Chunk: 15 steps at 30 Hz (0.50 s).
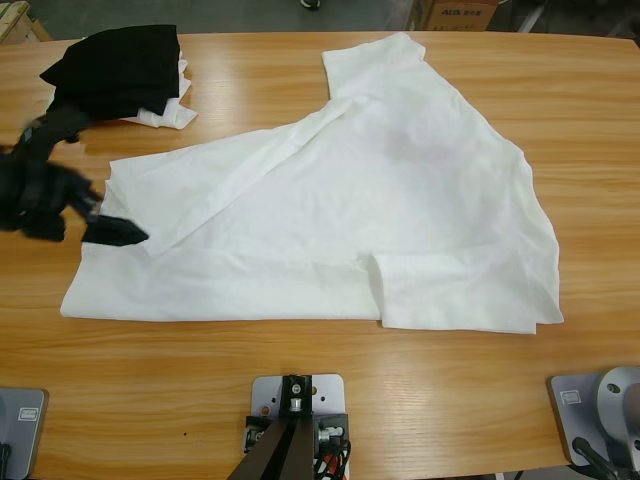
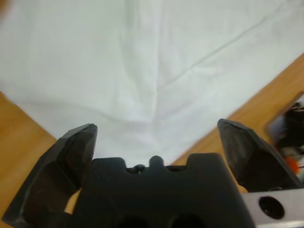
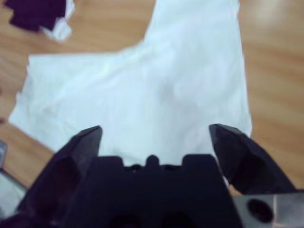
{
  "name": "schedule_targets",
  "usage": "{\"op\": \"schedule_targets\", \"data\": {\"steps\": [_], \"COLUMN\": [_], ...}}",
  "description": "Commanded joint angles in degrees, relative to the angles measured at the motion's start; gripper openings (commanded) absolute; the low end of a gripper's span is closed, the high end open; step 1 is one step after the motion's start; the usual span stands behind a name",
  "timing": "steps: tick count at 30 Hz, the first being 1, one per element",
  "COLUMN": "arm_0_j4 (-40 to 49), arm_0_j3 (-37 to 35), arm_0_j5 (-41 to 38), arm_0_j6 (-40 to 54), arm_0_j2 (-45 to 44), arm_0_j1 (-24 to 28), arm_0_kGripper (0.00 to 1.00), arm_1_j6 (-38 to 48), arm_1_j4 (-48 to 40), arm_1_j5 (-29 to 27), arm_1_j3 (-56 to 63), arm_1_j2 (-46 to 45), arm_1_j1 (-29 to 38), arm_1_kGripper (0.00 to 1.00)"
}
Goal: Fold clothes
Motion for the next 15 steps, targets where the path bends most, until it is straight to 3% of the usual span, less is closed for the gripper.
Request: {"op": "schedule_targets", "data": {"steps": [1, 4, 10, 15], "arm_0_j4": [11.87, 14.45, 14.71, 14.55], "arm_0_j3": [-14.92, -18.37, -16.87, -17.33], "arm_0_j5": [13.50, 13.73, 11.54, 10.90], "arm_0_j6": [2.83, 2.84, 1.58, -0.92], "arm_0_j2": [17.99, 21.75, 22.68, 25.72], "arm_0_j1": [-4.26, -4.62, -8.95, -9.95], "arm_0_kGripper": [0.929, 0.881, 0.730, 0.731], "arm_1_j6": [4.39, 4.67, 5.06, 5.48], "arm_1_j4": [0.55, 0.23, -1.00, -2.16], "arm_1_j5": [-2.44, -2.39, -2.39, -2.13], "arm_1_j3": [15.02, 15.02, 16.27, 17.57], "arm_1_j2": [-16.99, -16.68, -15.36, -15.01], "arm_1_j1": [1.26, 1.26, 1.26, 1.26], "arm_1_kGripper": [1.000, 1.000, 1.000, 1.000]}}
